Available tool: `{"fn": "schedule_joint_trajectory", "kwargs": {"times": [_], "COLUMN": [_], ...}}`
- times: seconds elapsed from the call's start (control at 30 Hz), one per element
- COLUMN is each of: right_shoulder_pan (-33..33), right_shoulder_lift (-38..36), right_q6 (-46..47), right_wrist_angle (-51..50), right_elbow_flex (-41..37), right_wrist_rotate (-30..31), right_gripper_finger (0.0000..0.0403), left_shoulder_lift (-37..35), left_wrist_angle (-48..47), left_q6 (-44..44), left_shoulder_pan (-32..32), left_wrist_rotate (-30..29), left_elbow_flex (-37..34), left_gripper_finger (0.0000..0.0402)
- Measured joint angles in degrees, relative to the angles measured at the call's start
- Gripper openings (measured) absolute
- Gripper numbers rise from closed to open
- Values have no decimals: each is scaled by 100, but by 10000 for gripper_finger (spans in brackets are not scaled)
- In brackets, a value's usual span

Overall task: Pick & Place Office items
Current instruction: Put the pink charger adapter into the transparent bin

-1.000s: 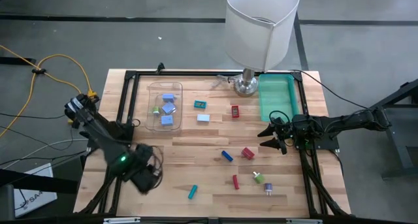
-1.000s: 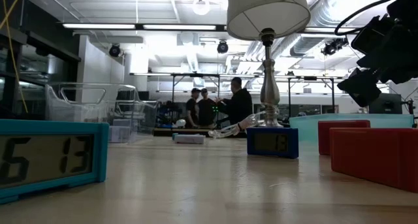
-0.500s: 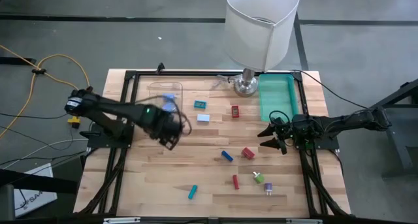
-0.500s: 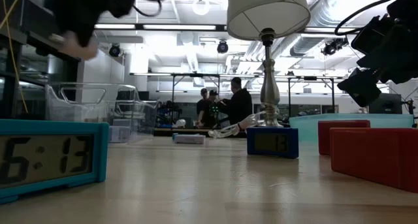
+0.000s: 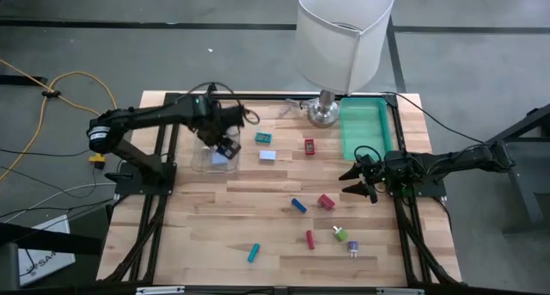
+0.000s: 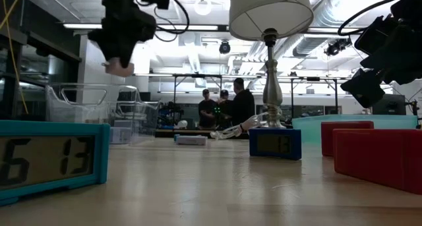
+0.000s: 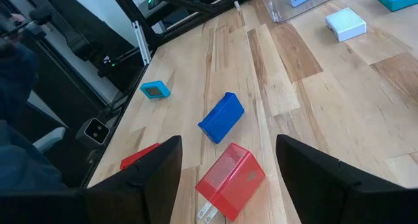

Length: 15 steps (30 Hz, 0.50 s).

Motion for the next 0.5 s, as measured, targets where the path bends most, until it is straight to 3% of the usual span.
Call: {"fn": "schedule_joint_trajectory", "kwargs": {"times": [0.3,0.5], "right_shoulder_pan": [2,2], "right_shoulder_lift": [0,0], "right_q6": [0,0], "right_wrist_angle": [0,-1], "right_elbow_flex": [0,0], "right_wrist_rotate": [0,0], "right_gripper_finger": [235,235], "left_shoulder_lift": [20,92], "left_wrist_angle": [56,65], "left_q6": [701,832], "left_shoulder_pan": [1028,974], "left_wrist_rotate": [63,100], "left_elbow_flex": [0,1], "left_gripper_finger": [192,192]}}
